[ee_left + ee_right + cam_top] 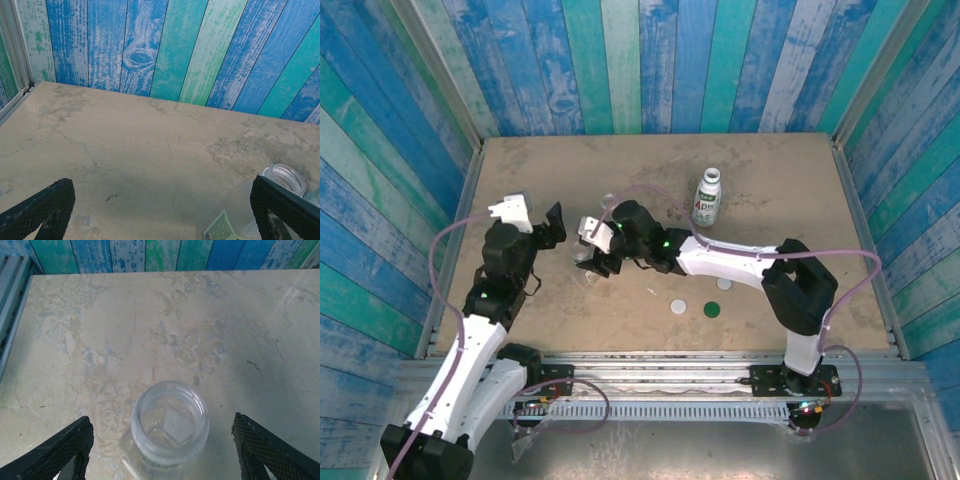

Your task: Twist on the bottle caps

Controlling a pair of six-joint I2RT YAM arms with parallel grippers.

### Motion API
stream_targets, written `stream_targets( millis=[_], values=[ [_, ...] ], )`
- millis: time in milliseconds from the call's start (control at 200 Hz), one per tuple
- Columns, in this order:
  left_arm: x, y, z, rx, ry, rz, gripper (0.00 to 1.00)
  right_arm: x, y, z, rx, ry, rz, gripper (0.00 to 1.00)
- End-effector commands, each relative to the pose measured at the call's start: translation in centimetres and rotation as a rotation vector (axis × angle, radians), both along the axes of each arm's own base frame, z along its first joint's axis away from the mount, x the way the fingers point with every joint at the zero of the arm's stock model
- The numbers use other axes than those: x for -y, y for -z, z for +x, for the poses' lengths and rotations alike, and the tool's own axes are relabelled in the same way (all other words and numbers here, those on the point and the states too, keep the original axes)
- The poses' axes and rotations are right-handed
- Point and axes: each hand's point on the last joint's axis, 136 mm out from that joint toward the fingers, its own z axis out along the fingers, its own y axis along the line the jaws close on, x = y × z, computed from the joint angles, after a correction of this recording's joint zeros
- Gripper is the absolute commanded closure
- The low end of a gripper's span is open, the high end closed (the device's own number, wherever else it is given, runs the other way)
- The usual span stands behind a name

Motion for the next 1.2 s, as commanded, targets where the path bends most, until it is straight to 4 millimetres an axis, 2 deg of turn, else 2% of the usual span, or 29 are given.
stream_targets(
  millis=[0,200,295,350,461,601,751,881,1001,1111,1196],
  values=[
    [-0.5,-0.4,-0.5,0.036,-0.018,0.009,0.06,-1.1,0.2,-0.1,-0.012,-0.027,0.006,0.28],
    [-0.4,-1.1,-1.0,0.083,-0.007,0.016,0.06,-1.9,1.0,0.3,-0.027,-0.029,-0.002,0.45],
    [-0.3,-1.0,-1.1,0.084,0.002,0.022,0.06,-2.0,0.8,0.2,-0.034,-0.039,0.003,0.54],
    [-0.3,-0.9,-1.0,0.082,0.005,0.025,0.06,-2.0,0.6,0.1,-0.033,-0.041,0.005,0.56],
    [0.1,-0.9,-1.0,0.091,0.028,0.027,0.06,-1.4,-0.2,-0.1,-0.028,-0.033,0.003,0.63],
    [1.3,-0.9,-0.8,0.107,0.095,0.030,0.06,0.3,-1.7,-0.5,-0.016,0.001,0.014,0.65],
    [4.4,-1.1,-0.6,0.126,0.267,0.030,0.06,3.8,-3.2,-0.3,-0.034,0.086,0.047,0.66],
    [7.7,-1.8,-1.3,0.183,0.460,-0.024,0.06,7.9,-4.1,0.0,-0.056,0.195,0.078,0.65],
    [10.6,-2.1,-2.4,0.274,0.556,-0.019,0.06,12.1,-4.0,0.9,-0.104,0.324,0.090,0.67],
    [14.0,-0.1,-3.2,0.301,0.636,0.062,0.06,15.8,-3.2,1.9,-0.118,0.458,0.080,0.67],
    [16.7,1.7,-4.0,0.326,0.727,0.093,0.06,18.0,-2.5,2.5,-0.109,0.534,0.063,0.67]
  ],
)
